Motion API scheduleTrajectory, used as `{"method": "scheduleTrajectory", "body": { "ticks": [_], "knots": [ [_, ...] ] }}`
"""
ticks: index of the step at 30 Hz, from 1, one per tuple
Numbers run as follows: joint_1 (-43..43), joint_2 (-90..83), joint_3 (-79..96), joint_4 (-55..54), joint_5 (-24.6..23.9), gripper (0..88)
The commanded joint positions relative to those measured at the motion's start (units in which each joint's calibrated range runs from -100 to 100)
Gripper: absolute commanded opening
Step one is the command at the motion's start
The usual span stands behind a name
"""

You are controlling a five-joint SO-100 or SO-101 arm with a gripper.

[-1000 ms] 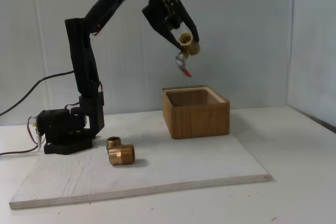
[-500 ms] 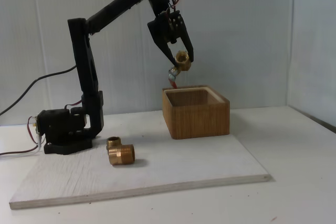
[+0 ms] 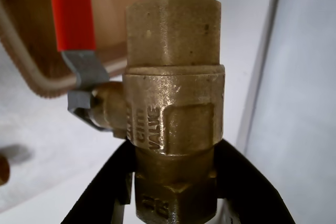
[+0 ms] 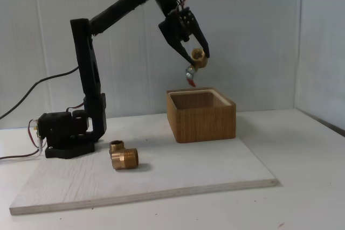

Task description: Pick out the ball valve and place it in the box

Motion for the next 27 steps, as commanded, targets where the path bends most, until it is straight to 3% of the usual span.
{"method": "scheduleTrajectory", "body": {
  "ticks": [1,27],
  "knots": [
    [-0.55,2.97,-3.88,-1.05,-0.29,0.8],
    [-6.01,19.75,-6.95,-1.48,-2.72,0.8]
  ]
}}
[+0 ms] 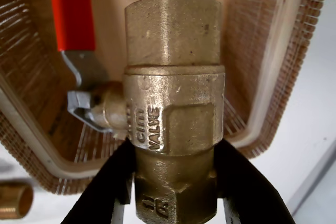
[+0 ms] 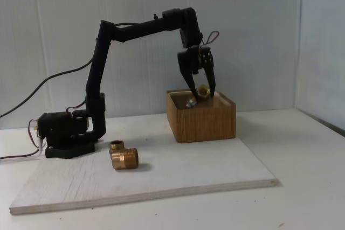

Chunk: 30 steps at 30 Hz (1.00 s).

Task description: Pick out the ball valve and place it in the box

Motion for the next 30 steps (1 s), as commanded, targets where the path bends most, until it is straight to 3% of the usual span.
{"method": "scheduleTrajectory", "body": {
  "ticks": [1,30],
  "knots": [
    [-0.08,-0.15,-4.41,-0.96,-0.24,0.8],
    [-0.45,8.92,-3.78,-2.77,-0.29,0.9]
  ]
}}
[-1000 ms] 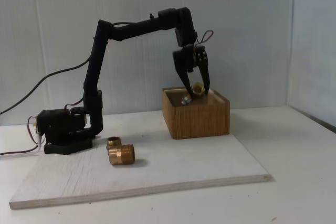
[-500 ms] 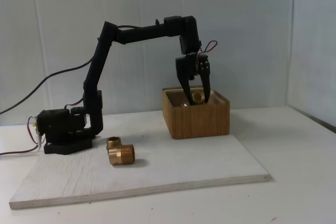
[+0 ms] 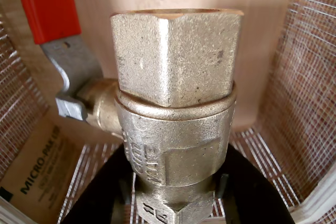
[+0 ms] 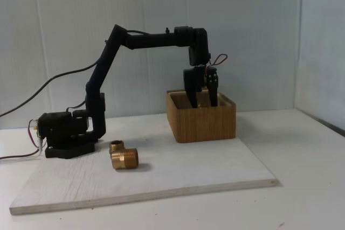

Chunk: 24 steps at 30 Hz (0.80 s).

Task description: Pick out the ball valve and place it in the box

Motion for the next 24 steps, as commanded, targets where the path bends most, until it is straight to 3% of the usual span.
{"method": "scheduleTrajectory", "body": {
  "ticks": [1,24],
  "knots": [
    [-0.53,-0.99,-3.05,-0.10,-0.03,0.9],
    [-2.67,-0.91,1.55,-0.71,0.23,0.9]
  ]
}}
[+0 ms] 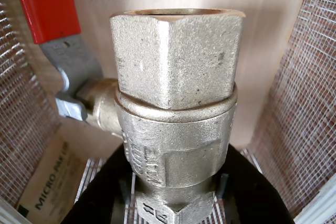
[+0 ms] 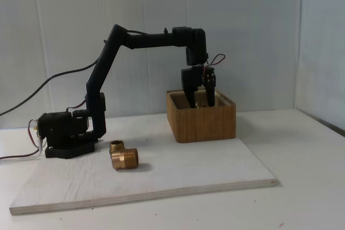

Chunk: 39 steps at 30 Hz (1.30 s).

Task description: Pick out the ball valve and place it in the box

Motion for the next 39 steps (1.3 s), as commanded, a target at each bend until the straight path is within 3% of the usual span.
{"method": "scheduleTrajectory", "body": {
  "ticks": [1,9,39],
  "knots": [
    [0.22,-0.91,0.92,-0.71,0.48,0.9],
    [0.37,-0.91,5.25,-4.06,0.48,1.0],
    [0.30,-1.08,8.41,-0.45,0.23,0.9]
  ]
}}
